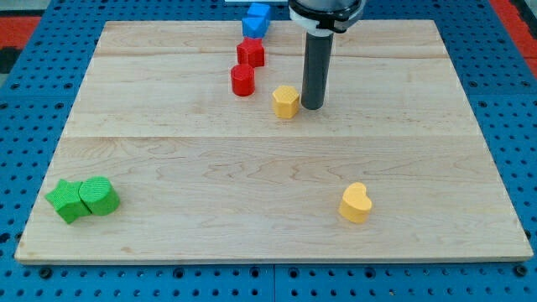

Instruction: Place the yellow hexagon below the red circle

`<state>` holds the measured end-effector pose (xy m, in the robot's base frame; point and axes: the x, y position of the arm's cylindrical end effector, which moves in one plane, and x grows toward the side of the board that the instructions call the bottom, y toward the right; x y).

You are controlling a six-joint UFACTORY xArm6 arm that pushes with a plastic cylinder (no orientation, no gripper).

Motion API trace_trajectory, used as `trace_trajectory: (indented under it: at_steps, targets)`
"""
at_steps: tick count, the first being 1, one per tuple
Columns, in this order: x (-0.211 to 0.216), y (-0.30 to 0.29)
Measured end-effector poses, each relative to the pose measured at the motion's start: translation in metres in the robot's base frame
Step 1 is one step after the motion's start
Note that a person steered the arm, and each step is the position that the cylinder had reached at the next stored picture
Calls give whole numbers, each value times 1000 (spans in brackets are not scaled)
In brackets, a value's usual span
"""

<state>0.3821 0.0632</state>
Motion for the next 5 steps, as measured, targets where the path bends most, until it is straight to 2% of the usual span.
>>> trace_trajectory:
  at_steps: [1, 4, 5]
  targets:
    - [0, 2]
    - [0, -79]
    - [15, -51]
